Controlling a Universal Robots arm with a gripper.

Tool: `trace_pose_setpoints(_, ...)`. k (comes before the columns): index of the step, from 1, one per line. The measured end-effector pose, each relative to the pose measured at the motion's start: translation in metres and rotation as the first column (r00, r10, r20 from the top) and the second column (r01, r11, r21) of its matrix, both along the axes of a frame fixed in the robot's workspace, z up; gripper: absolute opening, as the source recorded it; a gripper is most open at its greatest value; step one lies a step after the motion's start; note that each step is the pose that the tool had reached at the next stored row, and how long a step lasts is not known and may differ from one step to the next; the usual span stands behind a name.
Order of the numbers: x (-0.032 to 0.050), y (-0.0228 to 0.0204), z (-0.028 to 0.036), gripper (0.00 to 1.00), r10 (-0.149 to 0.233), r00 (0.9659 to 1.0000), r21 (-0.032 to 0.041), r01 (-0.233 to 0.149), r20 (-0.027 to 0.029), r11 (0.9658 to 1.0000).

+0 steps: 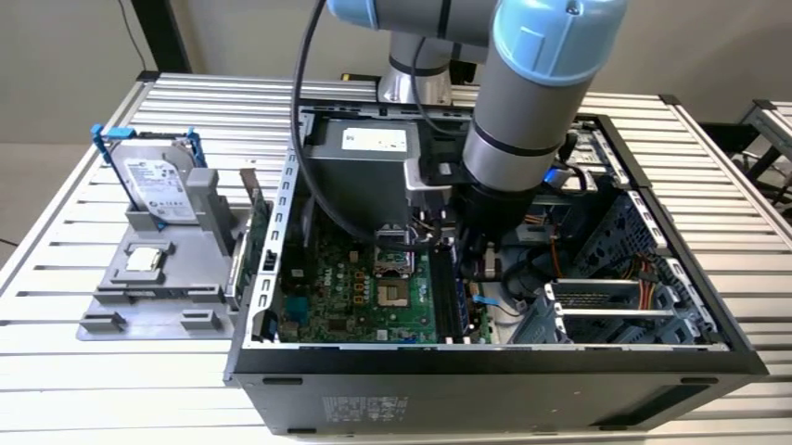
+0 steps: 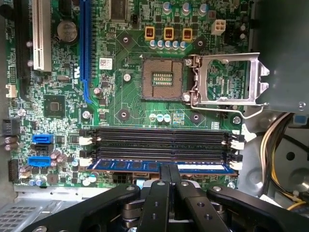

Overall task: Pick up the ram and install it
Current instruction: 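Press down the ram until it locks into place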

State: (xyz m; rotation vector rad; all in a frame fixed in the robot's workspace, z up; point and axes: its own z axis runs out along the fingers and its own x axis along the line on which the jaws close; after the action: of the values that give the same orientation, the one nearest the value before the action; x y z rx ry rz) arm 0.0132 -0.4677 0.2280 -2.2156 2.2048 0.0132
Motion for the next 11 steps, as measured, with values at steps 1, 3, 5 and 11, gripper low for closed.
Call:
trace_pose_setpoints(1, 0.0001, 0.0000, -0.0018, 0.00, 0.000, 1.0000, -0.0001, 0.000, 0.0000, 1.0000)
trace_pose_setpoints(3, 0.0002, -0.0001, -0.0050, 0.00, 0.000, 1.0000, -0.0010, 0.000, -0.0003, 1.0000)
trace_pose_setpoints(5, 0.0002, -0.0002, -0.0087, 0.00, 0.000, 1.0000, -0.0012, 0.000, -0.0004, 1.0000)
trace_pose_setpoints(11, 0.0003, 0.0002, -0.0069, 0.00, -0.001, 1.0000, 0.0009, 0.001, 0.0002, 1.0000)
